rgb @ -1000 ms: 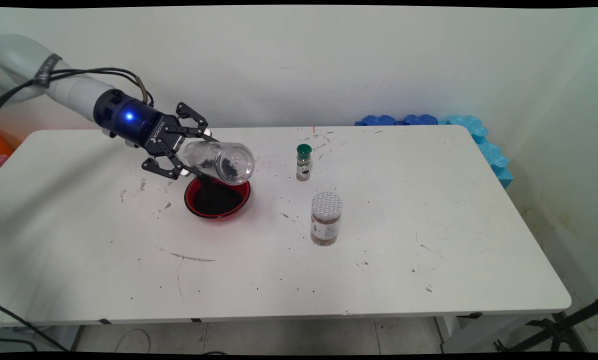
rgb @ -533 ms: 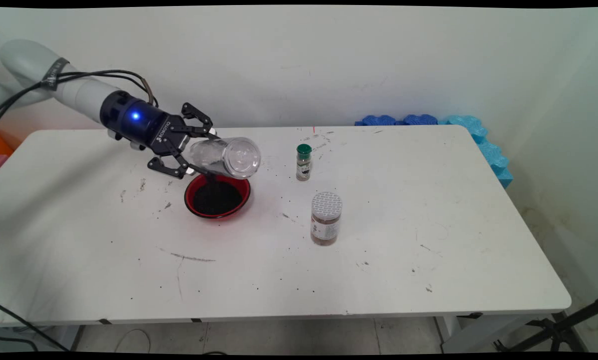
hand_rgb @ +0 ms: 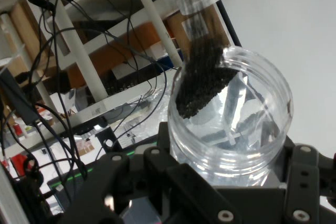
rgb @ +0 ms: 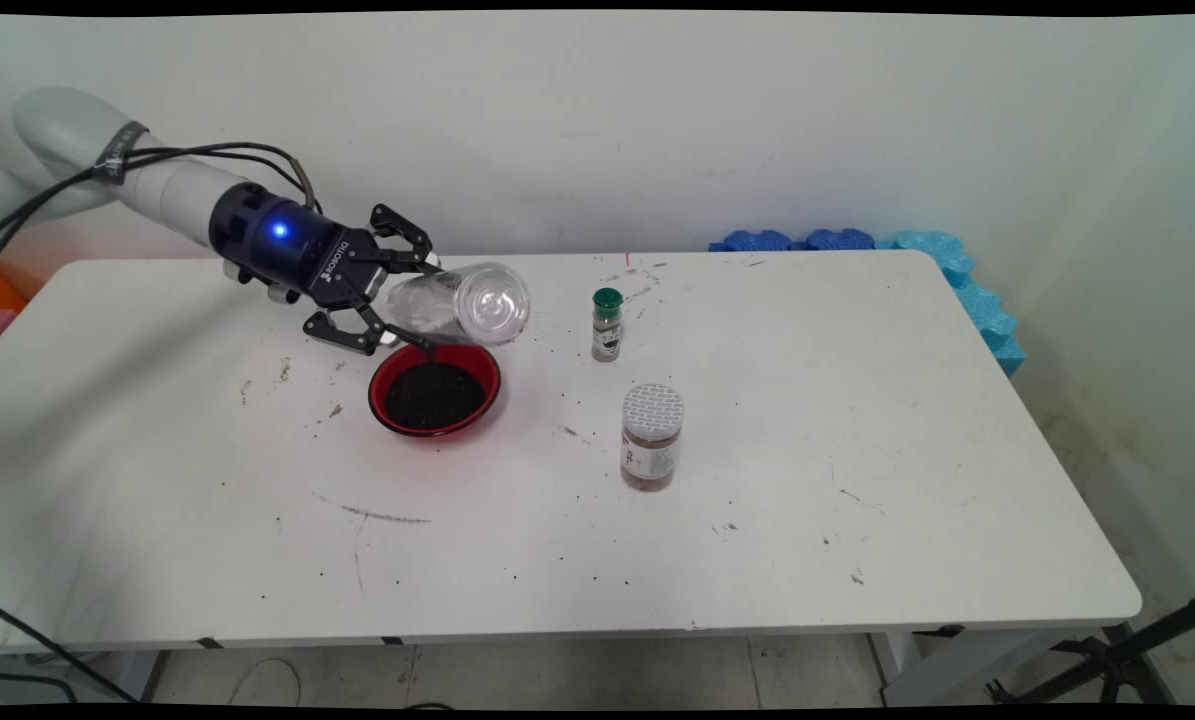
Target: Pour the black seasoning powder in the red bowl
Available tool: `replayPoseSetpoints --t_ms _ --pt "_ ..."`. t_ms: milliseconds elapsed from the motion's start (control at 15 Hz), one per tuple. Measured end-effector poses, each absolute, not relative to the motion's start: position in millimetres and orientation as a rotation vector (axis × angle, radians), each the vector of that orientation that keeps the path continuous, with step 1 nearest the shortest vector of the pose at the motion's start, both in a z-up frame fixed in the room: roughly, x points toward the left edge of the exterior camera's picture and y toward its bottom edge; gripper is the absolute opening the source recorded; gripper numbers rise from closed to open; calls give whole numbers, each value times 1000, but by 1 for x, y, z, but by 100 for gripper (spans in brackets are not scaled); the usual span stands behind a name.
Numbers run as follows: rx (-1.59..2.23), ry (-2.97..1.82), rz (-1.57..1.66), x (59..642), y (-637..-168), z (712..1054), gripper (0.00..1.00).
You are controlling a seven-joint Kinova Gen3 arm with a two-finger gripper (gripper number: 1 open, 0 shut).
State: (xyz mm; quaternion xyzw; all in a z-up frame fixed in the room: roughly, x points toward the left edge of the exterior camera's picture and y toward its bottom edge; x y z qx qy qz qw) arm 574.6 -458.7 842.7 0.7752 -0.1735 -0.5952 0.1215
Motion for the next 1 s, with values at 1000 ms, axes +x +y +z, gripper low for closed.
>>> replayPoseSetpoints --t_ms 1000 --pt "2228 -319 -1894 585 -469 826 0"
